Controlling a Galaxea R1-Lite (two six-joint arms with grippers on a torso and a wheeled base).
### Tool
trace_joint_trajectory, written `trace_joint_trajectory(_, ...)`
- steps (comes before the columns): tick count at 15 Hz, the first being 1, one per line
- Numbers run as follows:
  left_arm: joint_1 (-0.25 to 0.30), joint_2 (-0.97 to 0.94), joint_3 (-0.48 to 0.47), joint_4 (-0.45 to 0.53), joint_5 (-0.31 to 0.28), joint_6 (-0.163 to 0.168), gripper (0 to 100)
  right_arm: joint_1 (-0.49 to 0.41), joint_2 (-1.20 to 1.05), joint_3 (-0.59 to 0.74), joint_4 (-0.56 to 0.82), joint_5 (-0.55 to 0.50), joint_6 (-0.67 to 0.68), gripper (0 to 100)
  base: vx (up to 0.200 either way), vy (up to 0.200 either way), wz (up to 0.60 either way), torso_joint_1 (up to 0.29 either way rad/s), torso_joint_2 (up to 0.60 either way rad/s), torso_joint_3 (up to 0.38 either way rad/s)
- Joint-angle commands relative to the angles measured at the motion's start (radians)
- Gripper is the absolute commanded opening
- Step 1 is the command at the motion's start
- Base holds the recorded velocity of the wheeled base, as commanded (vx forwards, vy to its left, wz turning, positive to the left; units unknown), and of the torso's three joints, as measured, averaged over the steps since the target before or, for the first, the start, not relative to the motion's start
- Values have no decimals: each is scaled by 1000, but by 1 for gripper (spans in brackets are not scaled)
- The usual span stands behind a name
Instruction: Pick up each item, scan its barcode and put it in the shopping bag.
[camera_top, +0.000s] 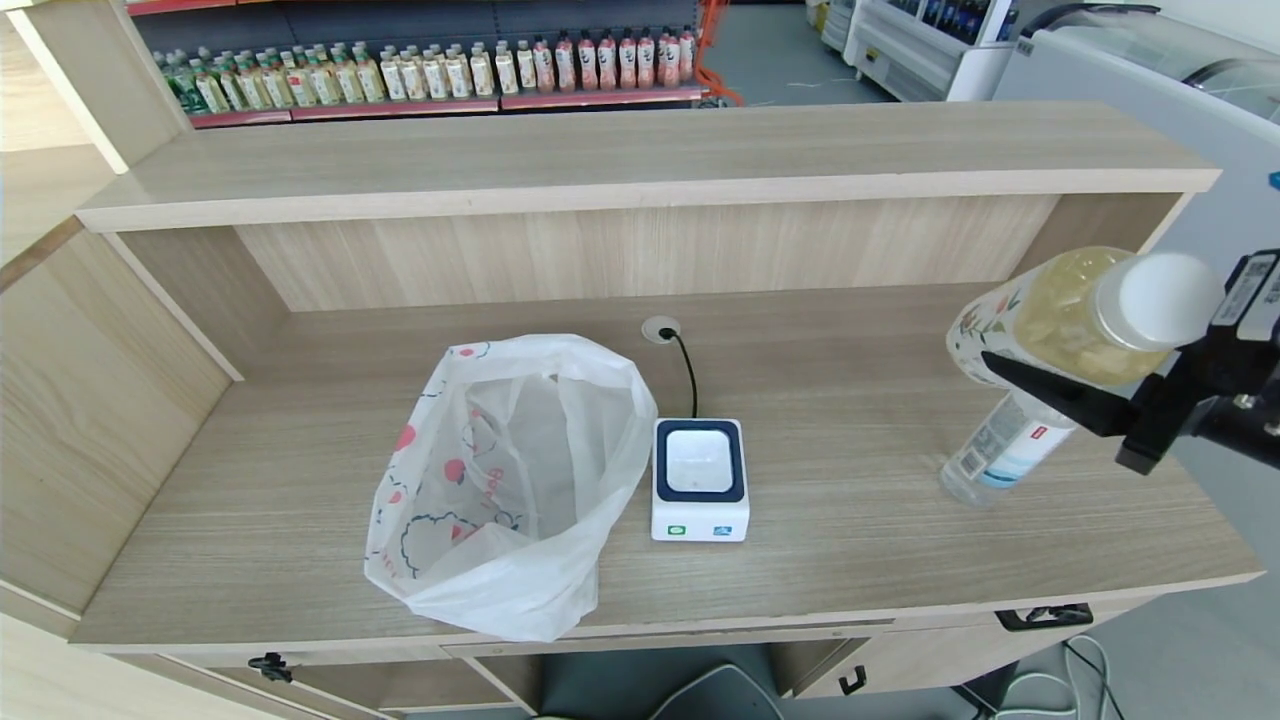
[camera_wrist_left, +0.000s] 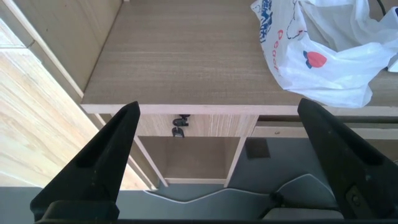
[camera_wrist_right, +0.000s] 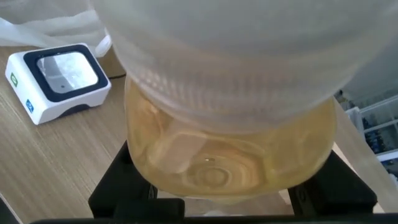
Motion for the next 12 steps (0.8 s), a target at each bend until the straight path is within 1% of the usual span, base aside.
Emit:
trace_joint_trajectory(1, 0, 0, 0, 1, 1, 2, 100, 3, 13, -2, 0, 0, -1, 0, 0, 0, 0, 0, 0, 0)
trace_joint_trajectory(3, 0, 0, 0, -1, 1, 2, 100, 6, 22, -2, 0, 0, -8, 0, 0, 0, 0, 0, 0, 0)
trace_joint_trajectory(7, 0, 0, 0, -1, 1, -1, 100, 52, 56, -16, -1, 0, -24, 0, 0, 200, 0, 0, 0, 4)
trace_joint_trajectory(9, 0, 0, 0, -1, 1, -1, 100, 54, 84, -19, -13, 2, -42, 0, 0, 200, 0, 19, 10, 0)
trace_joint_trajectory(12, 0, 0, 0, 1, 1, 0, 100, 68, 156, -14, -110, 22, -44, 0, 0, 200, 0, 1, 5, 2)
